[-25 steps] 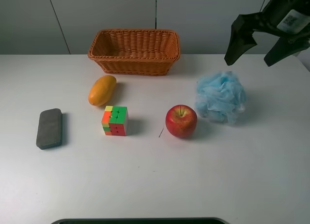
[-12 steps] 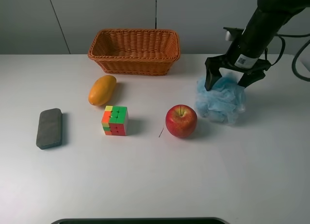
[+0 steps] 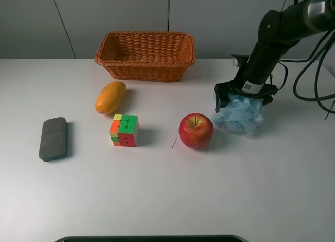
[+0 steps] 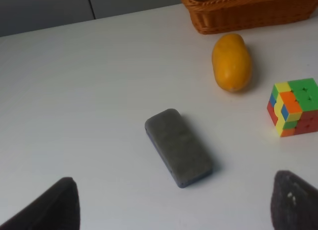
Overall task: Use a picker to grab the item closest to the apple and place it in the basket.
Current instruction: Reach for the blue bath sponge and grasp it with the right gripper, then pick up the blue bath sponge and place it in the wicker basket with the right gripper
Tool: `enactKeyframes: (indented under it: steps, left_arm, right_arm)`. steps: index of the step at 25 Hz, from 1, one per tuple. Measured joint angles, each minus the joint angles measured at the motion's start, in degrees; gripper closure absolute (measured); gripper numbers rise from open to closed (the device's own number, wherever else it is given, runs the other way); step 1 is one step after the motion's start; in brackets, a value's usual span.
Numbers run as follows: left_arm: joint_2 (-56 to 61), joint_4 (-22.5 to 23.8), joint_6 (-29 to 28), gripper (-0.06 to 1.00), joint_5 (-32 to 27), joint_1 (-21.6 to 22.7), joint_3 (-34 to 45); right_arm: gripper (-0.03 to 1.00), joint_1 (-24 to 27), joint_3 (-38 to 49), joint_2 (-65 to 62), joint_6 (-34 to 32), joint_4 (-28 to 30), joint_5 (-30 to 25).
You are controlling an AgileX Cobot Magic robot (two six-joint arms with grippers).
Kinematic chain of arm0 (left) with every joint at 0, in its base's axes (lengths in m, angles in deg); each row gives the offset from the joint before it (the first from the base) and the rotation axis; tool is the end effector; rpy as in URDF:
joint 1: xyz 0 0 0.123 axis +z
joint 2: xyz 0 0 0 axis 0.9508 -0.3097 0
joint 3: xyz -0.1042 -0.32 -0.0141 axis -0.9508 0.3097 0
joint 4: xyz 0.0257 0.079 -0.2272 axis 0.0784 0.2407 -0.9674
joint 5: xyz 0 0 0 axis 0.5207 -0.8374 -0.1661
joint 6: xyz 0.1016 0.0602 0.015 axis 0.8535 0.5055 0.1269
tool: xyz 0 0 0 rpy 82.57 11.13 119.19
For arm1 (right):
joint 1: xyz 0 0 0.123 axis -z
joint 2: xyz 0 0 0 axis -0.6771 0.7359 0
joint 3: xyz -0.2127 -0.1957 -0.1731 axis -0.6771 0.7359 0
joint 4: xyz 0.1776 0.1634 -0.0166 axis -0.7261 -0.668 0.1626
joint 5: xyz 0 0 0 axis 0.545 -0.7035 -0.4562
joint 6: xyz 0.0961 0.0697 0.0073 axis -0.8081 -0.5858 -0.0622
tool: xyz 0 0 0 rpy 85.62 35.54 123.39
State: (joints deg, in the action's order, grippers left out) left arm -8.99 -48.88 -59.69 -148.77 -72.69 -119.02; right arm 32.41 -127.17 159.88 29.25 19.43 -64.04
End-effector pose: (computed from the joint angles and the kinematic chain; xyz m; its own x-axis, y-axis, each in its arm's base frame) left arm -0.0451 -0.0139 0.2626 -0.4491 0.1062 -0.8872 0.1665 0.9855 0.0337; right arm 0.3945 0.0840 0.1224 -0.9921 -0.1218 0.0285 -0.1182 0.9873 0.1058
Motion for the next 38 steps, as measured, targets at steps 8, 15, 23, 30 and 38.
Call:
enactKeyframes:
  steps: [8, 15, 23, 30, 38]
  left_arm:
    - [0.0, 0.0, 0.0, 0.21, 0.0, 0.0, 0.0]
    - [0.0, 0.0, 0.0, 0.21, 0.0, 0.0, 0.0]
    - [0.0, 0.0, -0.1, 0.21, 0.0, 0.0, 0.0]
    - [0.0, 0.0, -0.1, 0.21, 0.0, 0.0, 0.0]
    - [0.0, 0.0, -0.1, 0.21, 0.0, 0.0, 0.0]
  right_arm:
    - [0.55, 0.0, -0.1, 0.1, -0.2, 0.2, 0.0]
    - [0.55, 0.0, -0.1, 0.0, -1.1, 0.2, 0.1]
    - [0.56, 0.0, -0.1, -5.8, -2.4, 1.3, -1.9]
    - [0.56, 0.0, -2.0, -11.8, -2.6, 1.4, -9.3]
    - [0.56, 0.0, -15.3, -12.1, -2.5, 1.4, -19.7]
